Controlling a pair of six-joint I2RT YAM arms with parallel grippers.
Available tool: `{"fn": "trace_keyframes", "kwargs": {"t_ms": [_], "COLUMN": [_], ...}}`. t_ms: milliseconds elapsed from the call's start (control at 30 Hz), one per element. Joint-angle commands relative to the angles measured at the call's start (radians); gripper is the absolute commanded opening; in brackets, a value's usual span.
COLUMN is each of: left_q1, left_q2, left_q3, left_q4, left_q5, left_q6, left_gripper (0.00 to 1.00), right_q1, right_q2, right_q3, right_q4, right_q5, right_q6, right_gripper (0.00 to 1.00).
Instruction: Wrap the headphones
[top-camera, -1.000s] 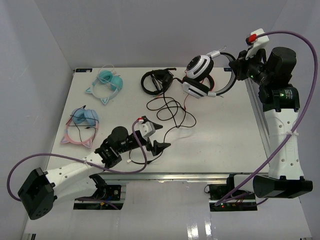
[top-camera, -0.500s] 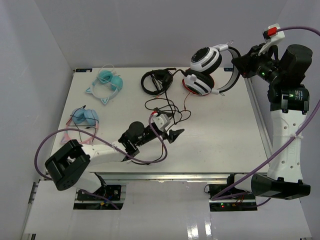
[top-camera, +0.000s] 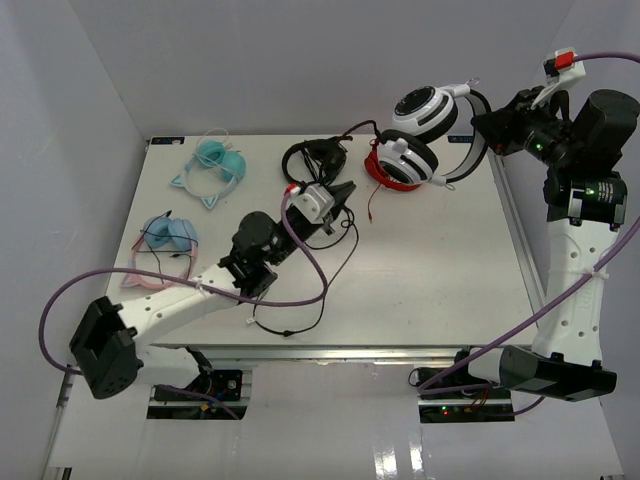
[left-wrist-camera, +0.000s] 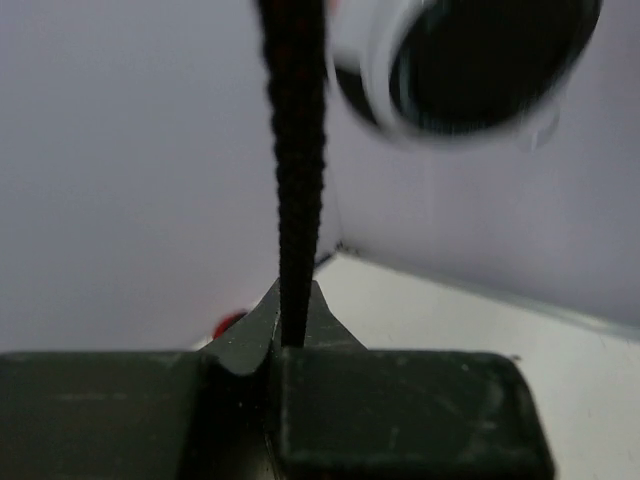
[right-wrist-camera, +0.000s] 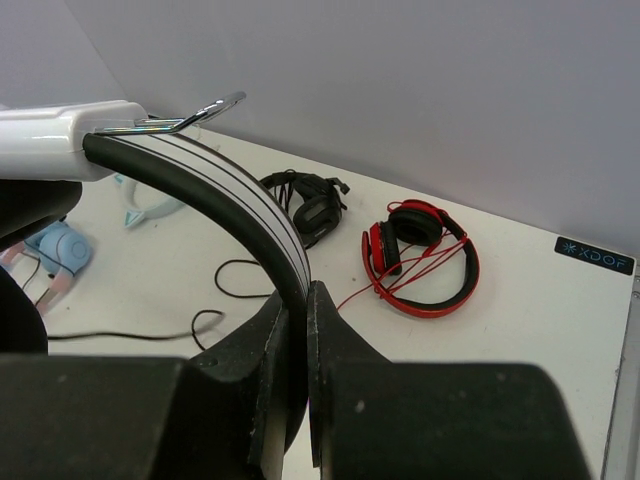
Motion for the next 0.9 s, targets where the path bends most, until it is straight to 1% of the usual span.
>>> {"fn": "trace_keyframes", "kwargs": {"t_ms": [0, 67, 133, 233, 300, 333, 367, 400, 500, 600, 700, 800, 867], "left_q1": [-0.001, -0.001, -0.002, -0.001, -0.002, -0.001, -0.001, -0.001, 0.000, 0.011, 0.014, 0.014, 0.015], "left_q2": [-0.122, -0.127, -0.134, -0.185, -0.233, -0.253, -0.277, -0.295, -0.306, -0.251, -0.201, -0.176, -0.176], "left_q3": [0.320, 0.437, 0.491, 0.412, 0.226, 0.211, 0.101, 0.024, -0.084, -0.115, -0.126, -0.140, -0.138], "left_q4": [-0.249, -0.394, -0.501, -0.587, -0.569, -0.544, -0.504, -0.451, -0.372, -0.357, -0.358, -0.342, -0.344], "left_q5": [0.027, 0.058, 0.096, 0.109, 0.071, 0.049, 0.026, 0.006, -0.041, -0.032, 0.014, 0.042, 0.087], "left_q6": [0.080, 0.057, 0.030, 0.010, -0.007, -0.024, -0.041, -0.058, -0.092, -0.123, -0.148, -0.178, -0.201], "left_gripper": [0.00, 0.00, 0.00, 0.00, 0.00, 0.00, 0.00, 0.00, 0.00, 0.00, 0.00, 0.00, 0.00], "right_q1": [-0.023, -0.037, -0.040, -0.041, -0.041, -0.041, -0.041, -0.041, -0.042, -0.041, -0.041, -0.041, -0.040], "right_q2": [-0.034, -0.047, -0.058, -0.083, -0.100, -0.107, -0.115, -0.127, -0.154, -0.172, -0.176, -0.178, -0.180], "right_q3": [-0.032, -0.076, -0.105, -0.161, -0.203, -0.218, -0.236, -0.260, -0.307, -0.331, -0.333, -0.335, -0.344], "right_q4": [0.102, 0.123, 0.135, 0.154, 0.168, 0.171, 0.172, 0.173, 0.178, 0.194, 0.200, 0.194, 0.193], "right_q5": [0.003, -0.003, -0.007, -0.018, -0.018, -0.016, -0.008, -0.003, -0.010, -0.017, -0.008, 0.039, 0.094], "right_q6": [0.066, 0.073, 0.074, 0.054, 0.032, 0.019, 0.000, -0.018, -0.068, -0.085, -0.086, -0.086, -0.129], "right_gripper": [0.08, 0.08, 0.08, 0.08, 0.08, 0.08, 0.08, 0.08, 0.08, 0.08, 0.08, 0.08, 0.08]}}
